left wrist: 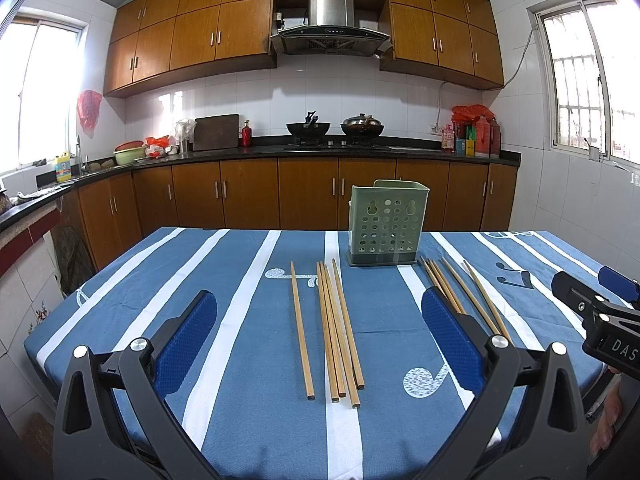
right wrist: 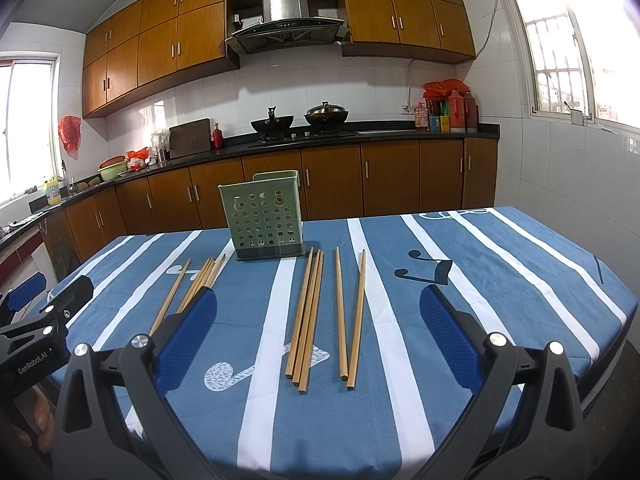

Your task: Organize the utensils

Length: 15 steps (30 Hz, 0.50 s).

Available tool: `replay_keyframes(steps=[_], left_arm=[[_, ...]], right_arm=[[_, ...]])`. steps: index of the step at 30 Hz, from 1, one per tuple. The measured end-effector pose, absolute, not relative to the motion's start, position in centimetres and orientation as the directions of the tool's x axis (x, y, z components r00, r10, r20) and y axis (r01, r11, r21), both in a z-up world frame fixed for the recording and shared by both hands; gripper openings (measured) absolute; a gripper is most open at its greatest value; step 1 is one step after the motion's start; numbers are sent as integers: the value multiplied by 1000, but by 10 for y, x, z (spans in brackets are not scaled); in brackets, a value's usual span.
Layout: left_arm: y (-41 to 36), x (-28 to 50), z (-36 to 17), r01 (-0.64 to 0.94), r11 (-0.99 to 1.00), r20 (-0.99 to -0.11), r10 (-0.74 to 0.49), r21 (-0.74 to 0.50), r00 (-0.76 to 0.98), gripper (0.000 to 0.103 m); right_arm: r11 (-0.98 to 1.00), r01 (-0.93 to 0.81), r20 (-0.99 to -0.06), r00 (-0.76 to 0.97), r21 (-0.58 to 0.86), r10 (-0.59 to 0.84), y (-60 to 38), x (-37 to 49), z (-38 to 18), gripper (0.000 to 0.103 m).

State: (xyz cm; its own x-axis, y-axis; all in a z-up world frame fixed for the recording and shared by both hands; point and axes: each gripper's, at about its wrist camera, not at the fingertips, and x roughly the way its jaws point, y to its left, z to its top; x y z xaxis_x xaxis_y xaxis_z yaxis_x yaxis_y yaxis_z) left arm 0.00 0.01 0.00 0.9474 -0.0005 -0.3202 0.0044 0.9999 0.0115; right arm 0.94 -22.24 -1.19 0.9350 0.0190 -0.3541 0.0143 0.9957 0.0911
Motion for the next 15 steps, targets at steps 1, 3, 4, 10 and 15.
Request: replay_keyframes(steps=[1, 3, 4, 10, 15], left_arm=[[0, 0, 0, 5, 1000, -320, -1, 11, 947, 101], [0, 0, 0, 5, 1000, -320, -1, 11, 948, 101], [0, 0, 0, 5, 1000, -320, -1, 12, 948, 101], [0, 0, 0, 4, 1000, -320, 0, 12, 948, 101], [0, 0, 0, 4, 1000, -320, 0, 11, 948, 101]], right_arm=[[996, 14, -354, 935, 91, 19, -222, 9, -12, 99], [996, 14, -354, 935, 91, 19, -223, 9, -12, 99], [996, 14, -354, 935, 91, 19, -223, 9, -12, 99], [996, 14, -354, 935, 92, 19, -223, 10, -13, 99], [996, 14, -354, 935, 92, 19, -223, 10, -13, 99]])
